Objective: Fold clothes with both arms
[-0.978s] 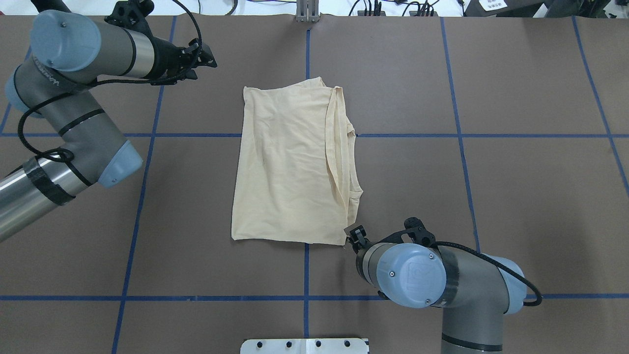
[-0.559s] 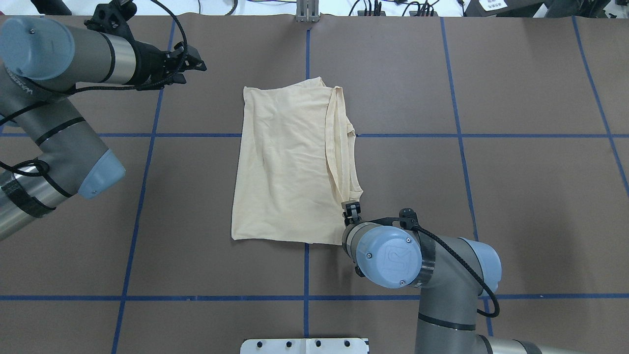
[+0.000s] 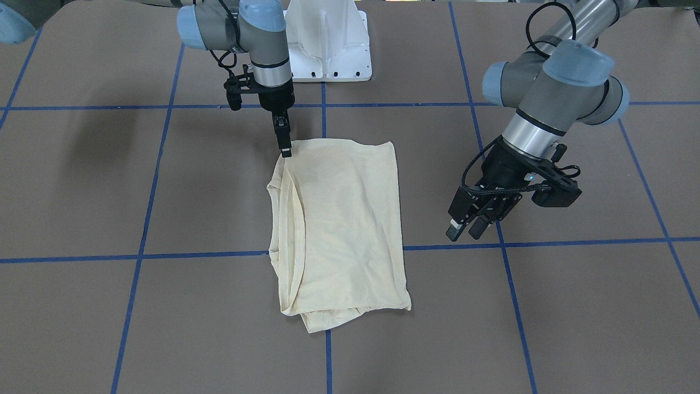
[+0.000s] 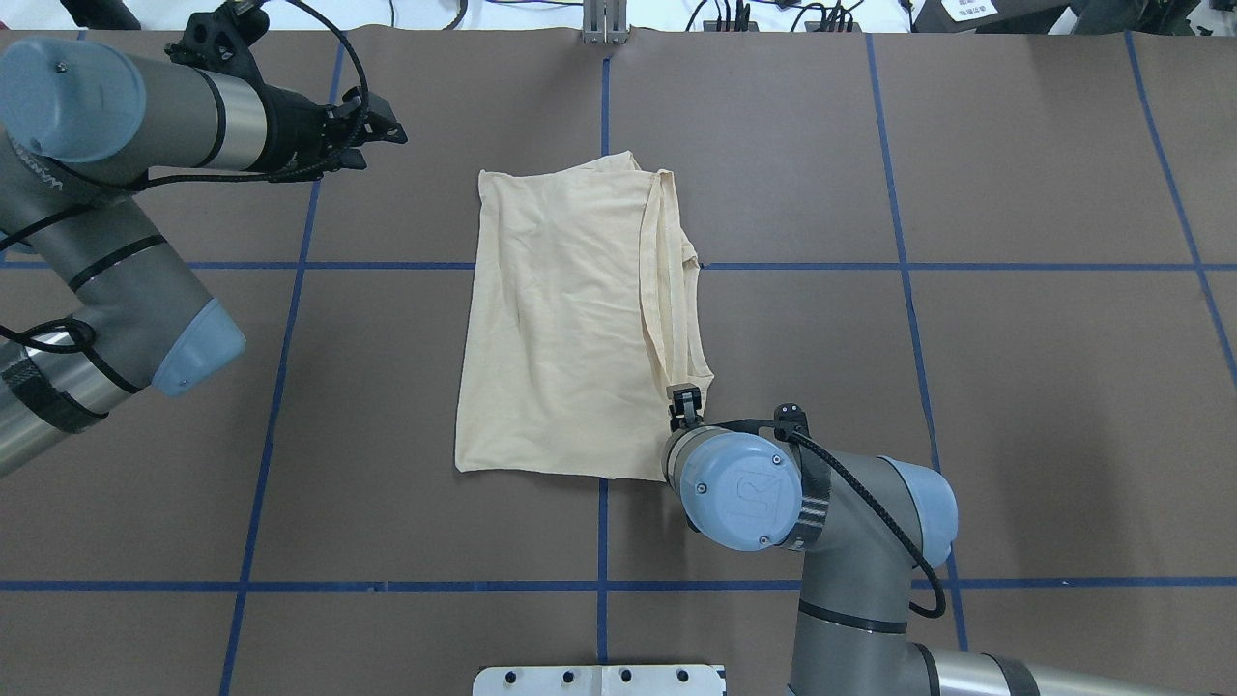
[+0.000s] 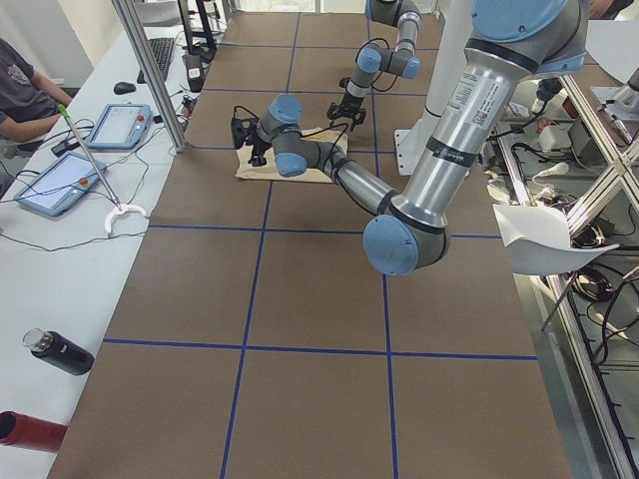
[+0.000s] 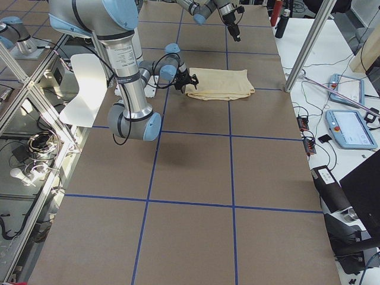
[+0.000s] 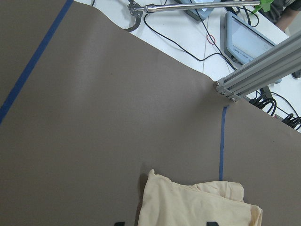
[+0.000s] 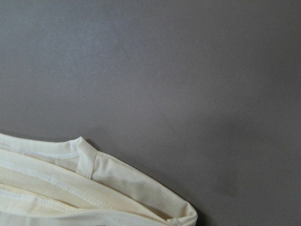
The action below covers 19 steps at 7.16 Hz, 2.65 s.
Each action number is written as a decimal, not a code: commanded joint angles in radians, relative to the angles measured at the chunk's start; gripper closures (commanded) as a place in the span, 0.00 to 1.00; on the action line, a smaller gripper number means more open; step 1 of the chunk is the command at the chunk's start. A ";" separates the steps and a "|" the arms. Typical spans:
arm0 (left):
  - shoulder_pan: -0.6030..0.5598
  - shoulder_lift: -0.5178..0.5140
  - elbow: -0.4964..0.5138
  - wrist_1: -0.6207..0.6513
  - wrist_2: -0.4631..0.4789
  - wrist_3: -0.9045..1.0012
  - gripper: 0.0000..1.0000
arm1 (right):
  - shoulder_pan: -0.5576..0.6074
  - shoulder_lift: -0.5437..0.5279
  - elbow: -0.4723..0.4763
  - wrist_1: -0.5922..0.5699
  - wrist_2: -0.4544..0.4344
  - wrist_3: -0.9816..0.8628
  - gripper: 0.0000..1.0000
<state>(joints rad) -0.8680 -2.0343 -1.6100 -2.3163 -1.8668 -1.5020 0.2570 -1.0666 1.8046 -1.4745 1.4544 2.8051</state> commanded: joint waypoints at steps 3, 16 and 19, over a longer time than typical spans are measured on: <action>0.001 0.000 0.002 0.000 0.000 -0.001 0.35 | -0.035 0.002 -0.025 -0.003 -0.002 -0.019 0.06; 0.056 0.031 -0.024 -0.008 0.029 -0.085 0.35 | 0.005 -0.030 0.087 -0.033 0.003 -0.016 1.00; 0.286 0.160 -0.193 -0.003 0.190 -0.281 0.35 | -0.034 -0.049 0.082 -0.033 -0.008 -0.019 1.00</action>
<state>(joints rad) -0.6852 -1.9507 -1.7162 -2.3201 -1.7503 -1.7000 0.2366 -1.1082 1.8866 -1.5074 1.4498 2.7871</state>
